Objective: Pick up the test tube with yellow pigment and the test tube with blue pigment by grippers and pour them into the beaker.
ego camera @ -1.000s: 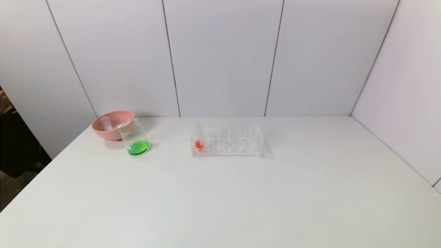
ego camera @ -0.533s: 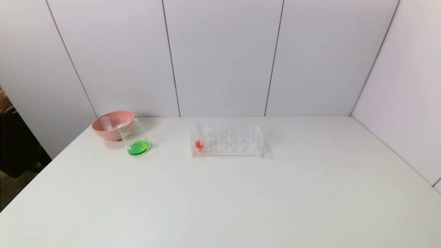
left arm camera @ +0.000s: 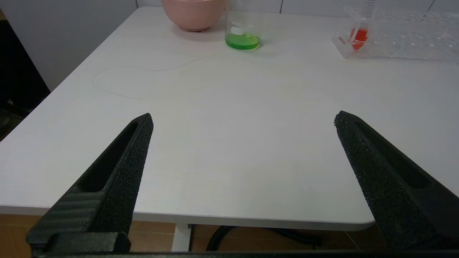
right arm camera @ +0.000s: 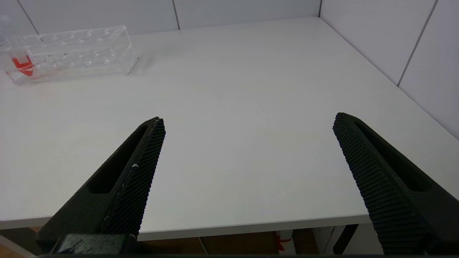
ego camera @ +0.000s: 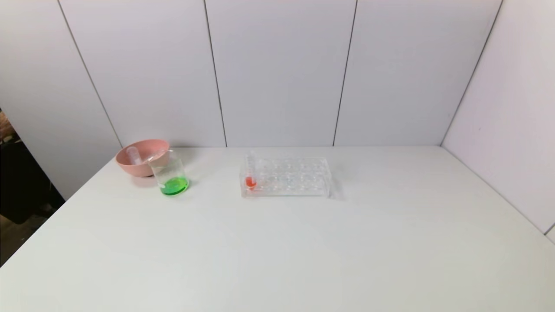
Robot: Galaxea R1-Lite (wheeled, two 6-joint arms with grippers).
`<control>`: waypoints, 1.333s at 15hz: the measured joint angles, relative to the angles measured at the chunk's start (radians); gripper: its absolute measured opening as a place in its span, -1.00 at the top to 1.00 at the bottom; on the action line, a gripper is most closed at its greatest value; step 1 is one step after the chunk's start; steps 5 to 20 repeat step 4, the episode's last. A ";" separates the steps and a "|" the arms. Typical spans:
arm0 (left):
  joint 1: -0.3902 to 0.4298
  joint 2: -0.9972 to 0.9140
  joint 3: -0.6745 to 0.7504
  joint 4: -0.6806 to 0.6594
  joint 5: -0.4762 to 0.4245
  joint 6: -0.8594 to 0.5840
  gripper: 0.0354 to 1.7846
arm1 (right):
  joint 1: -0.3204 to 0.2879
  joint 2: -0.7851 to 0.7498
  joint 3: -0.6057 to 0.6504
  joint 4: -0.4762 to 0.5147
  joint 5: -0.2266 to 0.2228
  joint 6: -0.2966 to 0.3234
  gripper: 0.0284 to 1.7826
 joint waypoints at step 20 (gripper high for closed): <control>0.000 0.000 0.000 0.000 0.000 0.000 -0.98 | 0.000 0.000 0.000 0.000 0.000 -0.001 -0.92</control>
